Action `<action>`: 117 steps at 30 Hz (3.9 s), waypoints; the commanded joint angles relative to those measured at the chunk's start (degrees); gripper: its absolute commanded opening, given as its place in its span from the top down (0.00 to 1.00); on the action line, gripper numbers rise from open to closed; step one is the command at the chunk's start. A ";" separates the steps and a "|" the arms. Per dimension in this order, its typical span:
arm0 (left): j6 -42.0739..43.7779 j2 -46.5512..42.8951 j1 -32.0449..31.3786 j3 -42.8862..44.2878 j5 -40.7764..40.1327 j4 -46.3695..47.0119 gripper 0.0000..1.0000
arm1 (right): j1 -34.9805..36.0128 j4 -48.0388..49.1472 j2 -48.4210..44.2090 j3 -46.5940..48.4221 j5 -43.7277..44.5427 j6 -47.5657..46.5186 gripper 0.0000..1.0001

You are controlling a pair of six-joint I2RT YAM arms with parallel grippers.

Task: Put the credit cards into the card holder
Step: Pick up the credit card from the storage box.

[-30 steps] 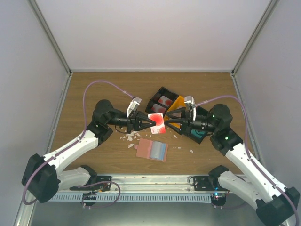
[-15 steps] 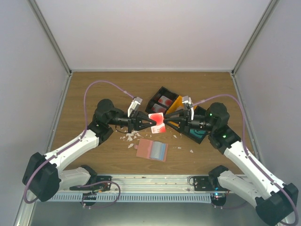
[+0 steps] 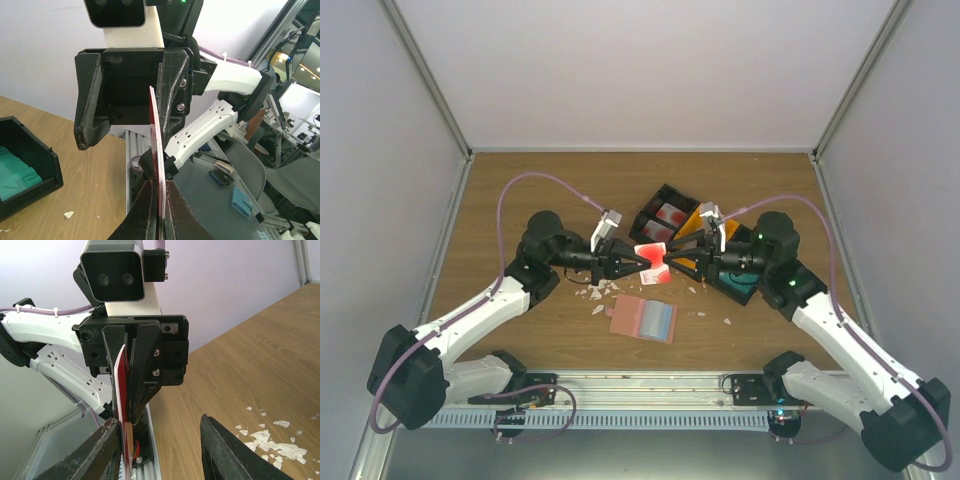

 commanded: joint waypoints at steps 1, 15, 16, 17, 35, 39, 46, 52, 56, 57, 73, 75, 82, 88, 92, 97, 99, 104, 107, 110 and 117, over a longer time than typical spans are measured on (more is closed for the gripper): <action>5.31 -0.94 -0.98 -0.14 5.04 0.75 1.00 | 0.35 -3.64 3.04 2.40 0.79 -0.57 0.57; 12.70 -2.86 -0.87 0.13 3.15 -7.47 1.00 | 0.32 -5.15 -0.42 3.18 -3.18 -1.97 0.60; 12.70 -2.92 -0.85 0.16 3.22 -7.41 1.00 | 0.30 -5.28 -1.00 3.00 -3.22 -2.30 0.60; 12.62 -2.93 -0.85 0.07 3.30 -7.42 1.00 | 0.26 -5.61 -1.33 2.95 -3.31 -2.66 0.60; 11.73 -2.19 -0.93 -0.37 4.14 -6.12 1.00 | 0.78 -7.48 0.82 4.42 -4.11 -4.66 0.59; 11.65 -2.17 -0.95 -0.47 4.36 -6.07 1.00 | 0.95 -8.09 1.25 4.76 -3.35 -4.90 0.59; 11.32 -2.11 -1.11 -0.42 4.76 -5.84 1.00 | 1.87 -10.96 2.62 5.98 0.46 -5.94 0.60; 10.07 -2.29 -1.29 -0.20 4.96 -5.43 1.00 | 3.74 -13.73 3.52 7.39 5.86 -7.60 0.61; 8.16 -2.36 -1.29 0.43 3.84 -5.72 1.00 | 4.72 -15.67 4.39 7.89 8.48 -8.95 0.63; 7.58 -2.28 -1.29 0.86 3.05 -6.49 1.00 | 4.92 -15.81 4.52 7.89 8.62 -9.26 0.63; -6.24 2.40 0.54 8.89 -4.14 -13.49 1.00 | 5.81 -8.48 2.87 3.67 -4.99 -3.40 0.70; -8.45 3.63 1.32 9.14 -4.03 -13.57 1.00 | 5.81 -5.76 3.27 3.31 -5.78 0.53 0.76; -13.34 5.87 5.18 7.05 -3.81 -12.91 0.97 | 5.45 -1.45 4.44 5.42 0.17 13.16 1.00; -15.70 6.44 7.74 4.06 -2.87 -10.49 0.91 | 3.40 -2.11 8.46 8.38 3.61 21.49 1.00; -16.62 6.37 9.61 2.01 -2.30 -9.88 0.91 | 0.15 -0.41 10.08 7.33 2.68 25.21 1.00; -17.63 6.15 11.04 -0.39 -1.40 -8.05 0.92 | -3.37 2.16 9.98 5.30 1.05 28.05 0.99; -18.06 6.17 11.38 -1.16 -1.28 -7.34 0.92 | -4.09 2.65 9.94 5.13 0.54 28.38 1.00; -18.52 6.45 11.91 -2.30 -1.07 -6.09 0.98 | -5.38 1.29 9.91 5.16 0.75 27.50 1.00; -17.82 6.09 12.40 -2.97 -1.27 -6.62 1.00 | -6.52 -3.43 9.30 5.51 3.14 24.45 0.99; -14.38 4.88 12.79 -3.38 -2.91 -11.23 1.00 | -7.21 -10.14 7.72 5.24 8.35 18.76 0.99; -5.02 1.39 11.35 -7.23 -11.27 -25.42 1.00 | -6.72 -18.30 3.33 -4.93 17.74 13.74 0.99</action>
